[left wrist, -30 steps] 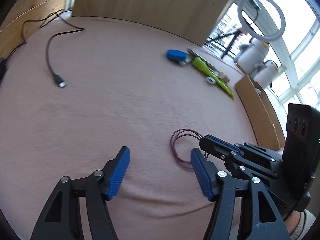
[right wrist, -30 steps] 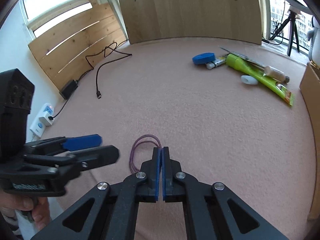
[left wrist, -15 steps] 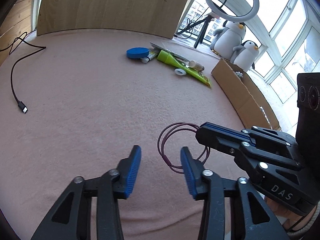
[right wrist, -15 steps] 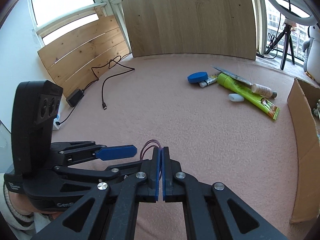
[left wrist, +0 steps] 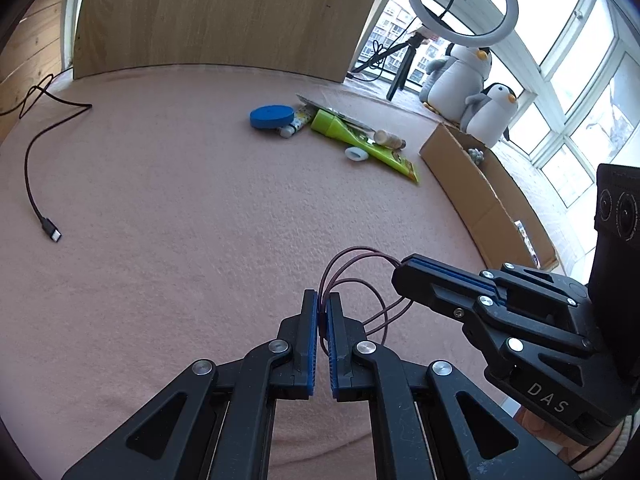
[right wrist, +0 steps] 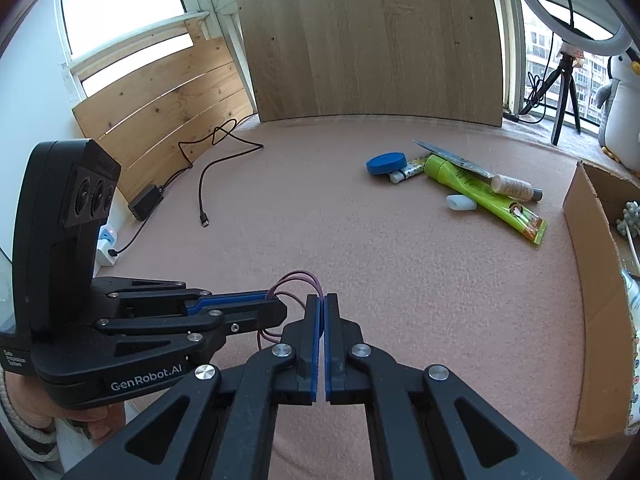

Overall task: Organize objects
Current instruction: 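Carry the purple cable into the cardboard box and open both grippers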

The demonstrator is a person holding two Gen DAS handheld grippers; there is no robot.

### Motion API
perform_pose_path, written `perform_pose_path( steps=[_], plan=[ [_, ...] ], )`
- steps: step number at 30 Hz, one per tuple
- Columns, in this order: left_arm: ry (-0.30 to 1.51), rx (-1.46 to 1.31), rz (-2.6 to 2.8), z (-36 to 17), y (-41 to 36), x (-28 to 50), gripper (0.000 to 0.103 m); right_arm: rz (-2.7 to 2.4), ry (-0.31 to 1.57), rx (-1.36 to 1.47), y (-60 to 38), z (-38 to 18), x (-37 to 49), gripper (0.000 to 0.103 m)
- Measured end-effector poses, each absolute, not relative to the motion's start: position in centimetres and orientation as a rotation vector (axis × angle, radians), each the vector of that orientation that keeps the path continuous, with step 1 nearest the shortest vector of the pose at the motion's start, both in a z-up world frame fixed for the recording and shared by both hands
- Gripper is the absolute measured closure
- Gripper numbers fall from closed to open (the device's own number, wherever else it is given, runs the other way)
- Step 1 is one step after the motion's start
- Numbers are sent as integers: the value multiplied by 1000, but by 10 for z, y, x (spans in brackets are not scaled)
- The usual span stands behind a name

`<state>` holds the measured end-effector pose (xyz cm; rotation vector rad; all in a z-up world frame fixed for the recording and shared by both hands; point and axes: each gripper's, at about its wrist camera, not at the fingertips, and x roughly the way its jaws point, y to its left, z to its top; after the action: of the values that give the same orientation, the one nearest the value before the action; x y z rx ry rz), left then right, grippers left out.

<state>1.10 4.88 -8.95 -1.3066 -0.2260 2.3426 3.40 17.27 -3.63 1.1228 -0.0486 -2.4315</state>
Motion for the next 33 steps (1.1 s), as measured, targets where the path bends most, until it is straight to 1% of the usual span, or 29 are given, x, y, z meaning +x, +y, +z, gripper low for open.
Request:
perform_pose_path(
  steps=[16,26,33],
  plan=[
    [-150,-1131,2398,-13,67,-1,99,-2529,-75,956,190,20,29,101],
    [-83,-1098,2340,2,106,-20,99,-2602,-138,946,222,24,26,101],
    [-23,-1072,2248,7,167,-39,99,-2691,-205,972,273,26,27,101]
  ],
)
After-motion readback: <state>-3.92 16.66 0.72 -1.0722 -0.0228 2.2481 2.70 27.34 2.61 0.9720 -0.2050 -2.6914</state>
